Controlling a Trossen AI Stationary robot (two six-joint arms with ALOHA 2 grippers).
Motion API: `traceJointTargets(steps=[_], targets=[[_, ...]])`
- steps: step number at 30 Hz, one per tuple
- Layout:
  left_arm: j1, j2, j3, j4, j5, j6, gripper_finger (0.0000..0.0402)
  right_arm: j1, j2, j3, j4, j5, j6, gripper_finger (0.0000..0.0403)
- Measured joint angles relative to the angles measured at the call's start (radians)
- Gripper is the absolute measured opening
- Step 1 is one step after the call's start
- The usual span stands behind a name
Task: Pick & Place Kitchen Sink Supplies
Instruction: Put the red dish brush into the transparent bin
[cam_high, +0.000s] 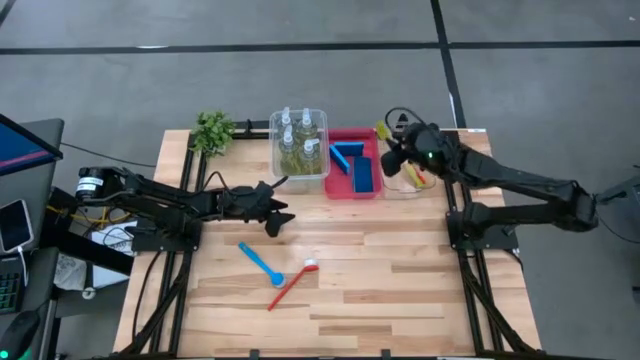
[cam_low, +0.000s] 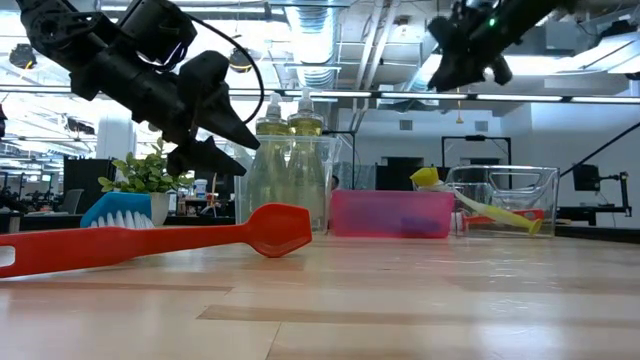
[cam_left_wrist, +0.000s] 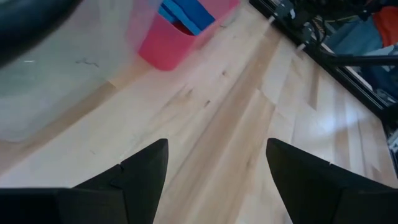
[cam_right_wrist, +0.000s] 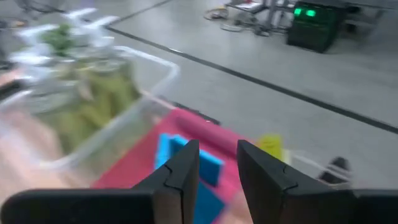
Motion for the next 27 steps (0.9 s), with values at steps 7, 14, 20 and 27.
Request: traceJointTargets(steps=[7,14,20,27], targets=[[-0.02,0.0,0.0,0.0,0.049,0.081,0.0273,0.323,0.024,0.0,0.002,0.186,0.134,0.0101],[-0.057,0.0,0.0,0.006,0.157,0.123,0.0273,0.643,0.201,0.0,0.133,0.351,0.301,0.0101],[-0.176,0.0,0.0,0.044,0.164,0.123,0.0273,0.805,0.391,0.0,0.283,0.354,0.441,0.01],[-0.338,0.0,0.0,0.053,0.088,0.123,0.0273,0.915,0.545,0.001,0.357,0.343,0.648,0.01]])
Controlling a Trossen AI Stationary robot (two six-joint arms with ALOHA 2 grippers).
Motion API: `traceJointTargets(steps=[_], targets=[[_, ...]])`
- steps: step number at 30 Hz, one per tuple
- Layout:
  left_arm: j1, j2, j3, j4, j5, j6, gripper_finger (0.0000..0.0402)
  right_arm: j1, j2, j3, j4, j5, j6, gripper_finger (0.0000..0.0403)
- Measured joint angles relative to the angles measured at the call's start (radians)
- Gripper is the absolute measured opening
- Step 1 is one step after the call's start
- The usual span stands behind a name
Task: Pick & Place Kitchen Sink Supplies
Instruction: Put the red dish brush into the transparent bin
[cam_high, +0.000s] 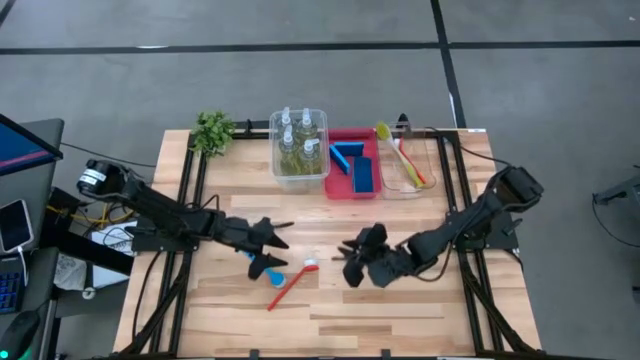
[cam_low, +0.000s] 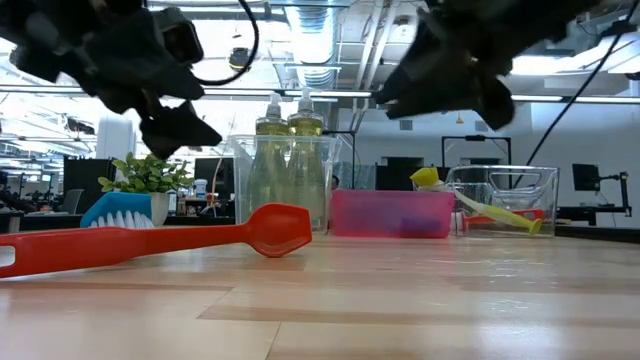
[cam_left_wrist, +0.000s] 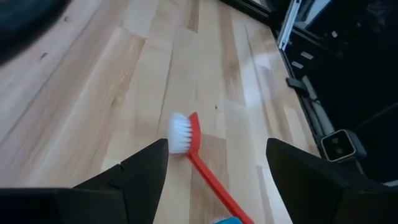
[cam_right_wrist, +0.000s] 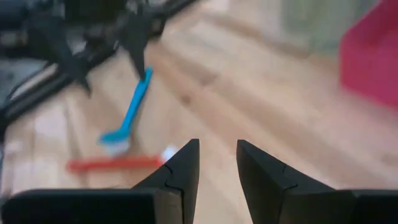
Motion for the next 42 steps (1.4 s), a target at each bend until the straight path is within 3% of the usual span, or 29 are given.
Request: traceJointTargets(steps=[7,15,23,32,42], targets=[[-0.117,0.0,0.0,0.0,-0.171,-0.056,0.0273,0.07,0.042,0.002,-0.01,-0.075,0.008,0.01],[-0.154,0.0,0.003,-0.001,-0.343,-0.094,0.0273,0.105,0.041,0.002,-0.166,-0.209,0.004,0.01],[-0.166,0.133,0.121,-0.012,-0.351,-0.082,0.0273,0.142,0.042,0.002,-0.29,-0.231,-0.004,0.01],[-0.216,0.388,0.289,-0.201,-0.343,-0.149,0.0273,0.141,0.042,0.002,-0.351,-0.226,-0.005,0.01],[-0.238,0.422,0.293,-0.304,-0.343,-0.271,0.0273,0.141,0.042,0.002,-0.351,-0.224,-0.007,0.01]])
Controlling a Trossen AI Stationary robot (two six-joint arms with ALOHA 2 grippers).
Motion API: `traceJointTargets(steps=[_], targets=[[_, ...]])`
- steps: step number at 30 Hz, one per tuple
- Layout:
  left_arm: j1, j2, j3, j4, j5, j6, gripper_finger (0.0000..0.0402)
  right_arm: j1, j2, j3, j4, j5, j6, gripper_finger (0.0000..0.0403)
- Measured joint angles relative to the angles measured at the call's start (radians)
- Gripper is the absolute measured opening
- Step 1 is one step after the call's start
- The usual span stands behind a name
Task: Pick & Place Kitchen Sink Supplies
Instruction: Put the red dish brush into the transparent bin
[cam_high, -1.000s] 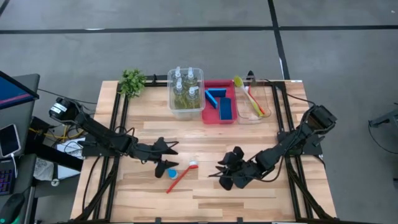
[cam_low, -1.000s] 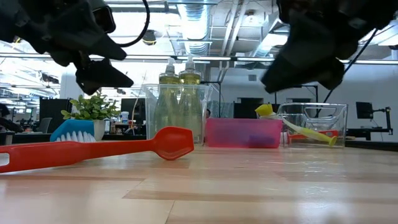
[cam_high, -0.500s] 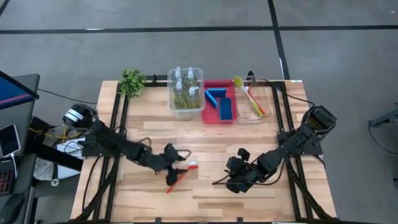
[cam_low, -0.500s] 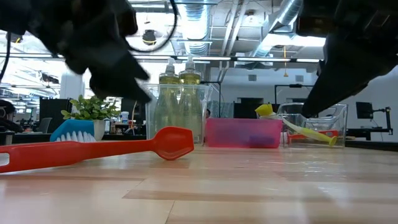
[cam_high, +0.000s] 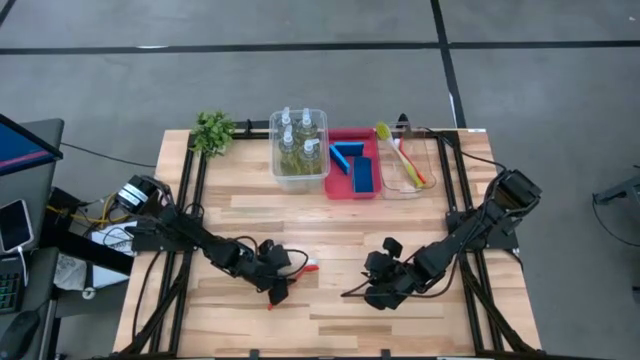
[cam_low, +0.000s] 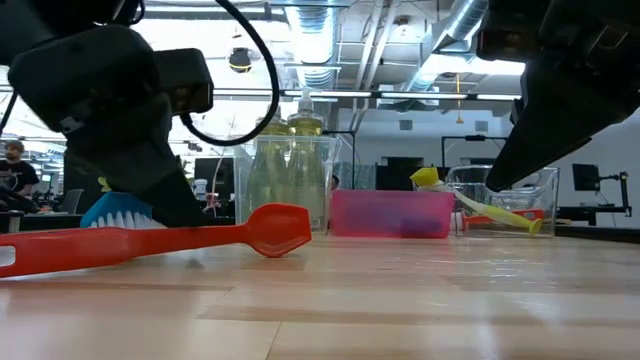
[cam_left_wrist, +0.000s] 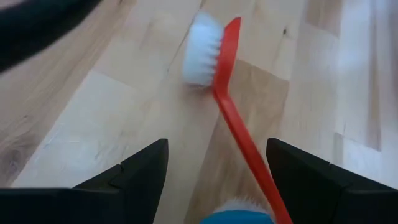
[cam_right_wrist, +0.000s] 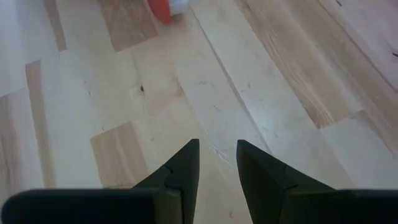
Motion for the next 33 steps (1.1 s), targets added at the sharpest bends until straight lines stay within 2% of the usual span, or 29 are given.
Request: traceJointTargets(steps=[8,12,18,28,33], targets=[[-0.011,0.0,0.0,0.008,0.082,0.022,0.0273,0.0,0.0,0.0,0.012,0.0,0.008,0.01],[-0.02,0.0,0.0,0.01,0.07,0.024,0.0273,0.0,0.0,0.0,0.018,0.0,0.011,0.01],[-0.005,0.0,0.0,0.012,-0.024,0.003,0.0273,0.0,0.0,0.0,0.036,0.0,0.011,0.01],[0.028,0.003,0.0,0.051,0.005,0.007,0.0273,0.0,0.0,0.0,0.039,0.0,0.011,0.01],[0.023,0.08,0.001,0.119,0.016,0.006,0.0273,0.0,0.0,0.0,0.038,0.017,0.011,0.01]])
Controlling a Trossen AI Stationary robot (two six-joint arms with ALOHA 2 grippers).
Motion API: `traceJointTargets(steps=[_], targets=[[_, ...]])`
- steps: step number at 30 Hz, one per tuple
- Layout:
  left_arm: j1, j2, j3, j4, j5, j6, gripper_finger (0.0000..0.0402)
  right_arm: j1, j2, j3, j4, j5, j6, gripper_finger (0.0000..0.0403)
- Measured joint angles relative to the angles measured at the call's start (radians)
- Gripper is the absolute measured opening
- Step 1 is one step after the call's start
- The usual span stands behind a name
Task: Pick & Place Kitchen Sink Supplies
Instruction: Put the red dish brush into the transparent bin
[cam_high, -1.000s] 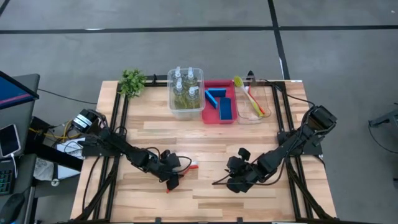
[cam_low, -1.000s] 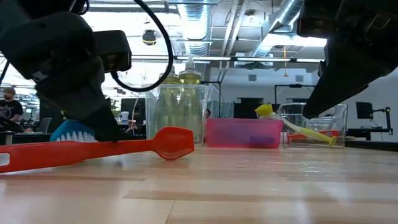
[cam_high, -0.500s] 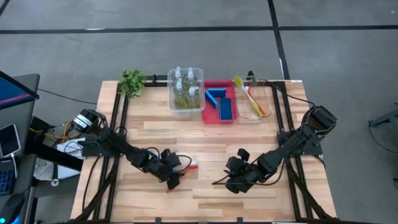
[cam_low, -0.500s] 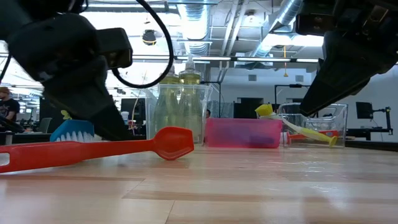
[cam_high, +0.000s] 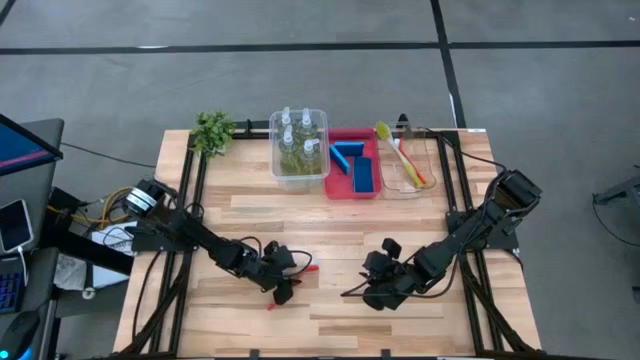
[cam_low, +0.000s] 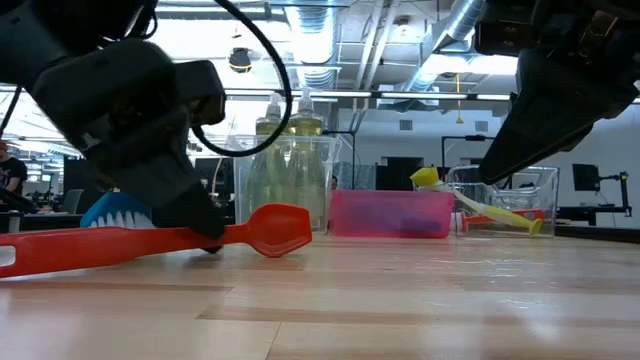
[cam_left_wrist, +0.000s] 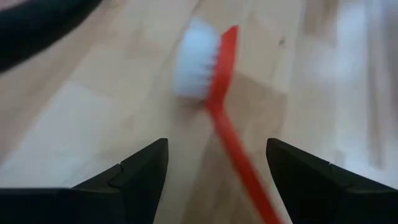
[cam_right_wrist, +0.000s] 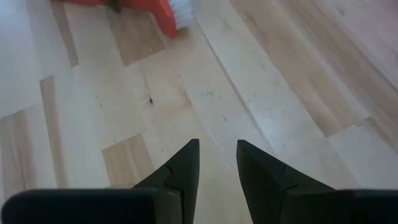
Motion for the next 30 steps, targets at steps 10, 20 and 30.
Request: traceJointTargets(steps=[10,20,30], targets=[[0.002,0.073,0.003,0.149,0.003,-0.041,0.0242,-0.001,0.0,0.0,-0.001,0.012,0.017,0.01],[0.007,0.055,-0.002,0.131,0.018,-0.012,0.0074,-0.001,0.0,0.0,-0.001,0.013,0.051,0.0101],[0.006,0.038,0.013,0.175,0.035,-0.054,0.0033,-0.001,0.0,0.0,0.054,0.013,0.13,0.01]])
